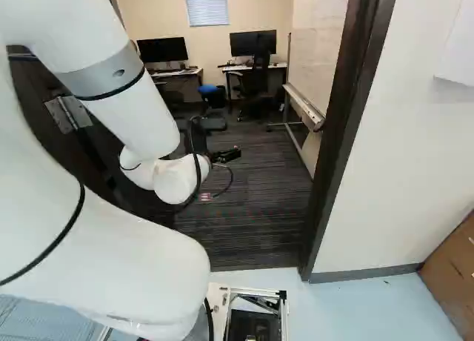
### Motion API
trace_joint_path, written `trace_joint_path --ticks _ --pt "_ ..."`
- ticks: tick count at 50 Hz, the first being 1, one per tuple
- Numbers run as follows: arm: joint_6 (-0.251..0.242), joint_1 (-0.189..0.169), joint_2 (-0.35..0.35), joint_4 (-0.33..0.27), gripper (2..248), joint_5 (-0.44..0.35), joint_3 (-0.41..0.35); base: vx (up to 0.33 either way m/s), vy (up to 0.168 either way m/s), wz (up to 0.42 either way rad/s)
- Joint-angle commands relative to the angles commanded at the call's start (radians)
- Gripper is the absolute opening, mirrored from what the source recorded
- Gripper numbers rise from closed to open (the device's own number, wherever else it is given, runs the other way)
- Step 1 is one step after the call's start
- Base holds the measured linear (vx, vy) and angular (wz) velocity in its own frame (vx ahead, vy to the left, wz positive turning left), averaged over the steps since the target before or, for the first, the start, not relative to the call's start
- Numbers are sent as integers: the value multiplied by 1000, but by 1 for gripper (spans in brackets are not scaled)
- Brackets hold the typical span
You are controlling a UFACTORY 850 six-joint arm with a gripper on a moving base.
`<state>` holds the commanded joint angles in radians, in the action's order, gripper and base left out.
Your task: Open the door and move inside
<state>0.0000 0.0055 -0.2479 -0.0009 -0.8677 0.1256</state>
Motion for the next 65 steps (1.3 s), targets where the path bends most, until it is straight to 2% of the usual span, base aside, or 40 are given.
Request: trace_joint_path --ticks 21,65 --pt "0 -5 -30 1 247 -5 -37 0 0 0" --pt "0 -6 -31 1 247 -5 -38 2 0 0"
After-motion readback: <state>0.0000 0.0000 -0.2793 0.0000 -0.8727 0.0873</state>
